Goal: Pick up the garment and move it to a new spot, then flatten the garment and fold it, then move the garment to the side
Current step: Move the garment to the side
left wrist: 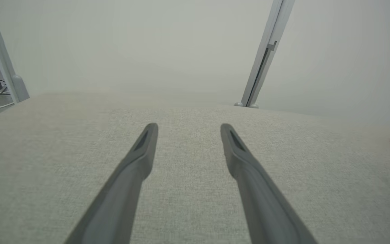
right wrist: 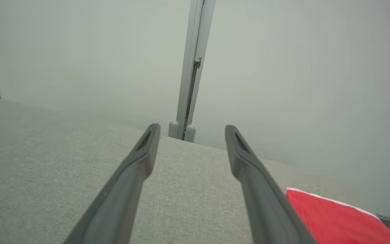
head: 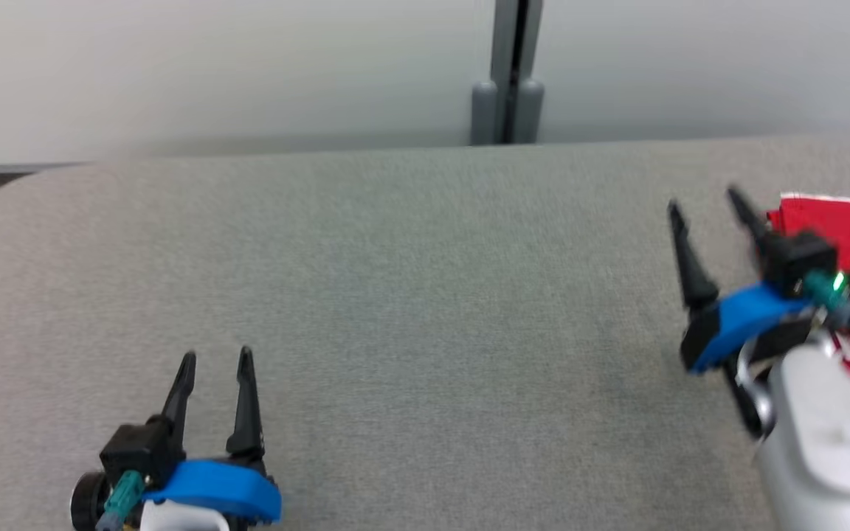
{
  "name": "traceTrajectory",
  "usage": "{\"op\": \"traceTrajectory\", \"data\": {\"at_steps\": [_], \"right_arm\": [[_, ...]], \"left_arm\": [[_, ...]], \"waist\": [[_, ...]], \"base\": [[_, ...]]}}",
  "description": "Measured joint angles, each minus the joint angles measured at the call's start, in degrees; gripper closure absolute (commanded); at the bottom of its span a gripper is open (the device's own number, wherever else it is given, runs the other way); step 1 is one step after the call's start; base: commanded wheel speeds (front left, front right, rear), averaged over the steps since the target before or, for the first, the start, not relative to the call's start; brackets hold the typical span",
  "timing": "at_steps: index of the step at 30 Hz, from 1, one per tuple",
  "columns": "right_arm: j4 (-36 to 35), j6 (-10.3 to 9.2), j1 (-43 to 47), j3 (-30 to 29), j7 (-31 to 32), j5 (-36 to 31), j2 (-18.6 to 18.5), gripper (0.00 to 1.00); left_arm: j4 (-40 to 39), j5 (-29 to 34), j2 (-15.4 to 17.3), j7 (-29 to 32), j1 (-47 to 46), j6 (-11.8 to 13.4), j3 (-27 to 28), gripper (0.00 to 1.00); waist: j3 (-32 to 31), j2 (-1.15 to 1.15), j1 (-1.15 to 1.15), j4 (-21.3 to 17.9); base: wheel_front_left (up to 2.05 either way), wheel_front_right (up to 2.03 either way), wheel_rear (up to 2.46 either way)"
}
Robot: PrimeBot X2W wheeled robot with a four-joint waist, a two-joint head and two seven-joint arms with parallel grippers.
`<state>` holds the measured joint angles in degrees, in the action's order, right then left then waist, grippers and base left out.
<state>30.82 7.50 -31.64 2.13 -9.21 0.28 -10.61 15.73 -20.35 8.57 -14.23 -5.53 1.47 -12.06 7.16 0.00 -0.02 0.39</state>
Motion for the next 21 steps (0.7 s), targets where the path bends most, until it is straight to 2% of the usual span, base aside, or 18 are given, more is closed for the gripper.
{"op": "traceTrajectory", "data": {"at_steps": [4, 6, 9, 11, 14, 21], "right_arm": [[0.3, 0.00, 7.6, -3.2, -2.7, -1.1, 5.4, 0.00], [-0.3, 0.00, 11.2, -4.3, -3.5, -1.9, 6.8, 0.00], [-1.9, -0.01, 16.3, -4.7, -4.4, -2.1, 7.5, 0.00], [-3.2, 0.00, 19.3, -3.4, -4.8, 2.1, 7.6, 0.00], [-5.8, -0.01, 23.3, -1.9, -5.2, 4.8, 7.7, 0.00], [-9.2, -0.01, 27.5, -0.5, -5.6, 7.1, 7.7, 0.00]], "left_arm": [[1.7, -1.5, -0.4, -0.3, 3.3, 0.0, 0.8, 0.00], [2.6, -1.4, -0.3, -0.5, 4.9, -0.1, 0.9, 0.00], [3.3, -2.0, -0.6, -0.6, 6.3, -0.5, 1.3, 0.00], [3.9, -2.5, -1.1, -0.6, 6.9, -0.8, 1.6, 0.00], [4.1, -3.2, -1.6, -0.7, 7.8, -1.0, 2.3, 0.00], [3.8, -2.7, -2.1, -0.7, 8.8, -1.3, 2.9, 0.00]], "waist": [[-3.3, 0.00, 0.00, 1.6], [-4.5, 0.00, 0.00, 2.0], [-5.9, 0.00, 0.00, 2.3], [-6.7, 0.00, 0.00, 2.4], [-7.3, 0.00, 0.00, 2.0], [-7.5, 0.00, 0.01, 0.9]], "base": [[0.00, 0.00, 0.00], [0.00, 0.00, 0.00], [0.00, 0.00, 0.00], [0.00, 0.00, 0.00], [0.00, 0.00, 0.00], [0.00, 0.00, 0.00]]}}
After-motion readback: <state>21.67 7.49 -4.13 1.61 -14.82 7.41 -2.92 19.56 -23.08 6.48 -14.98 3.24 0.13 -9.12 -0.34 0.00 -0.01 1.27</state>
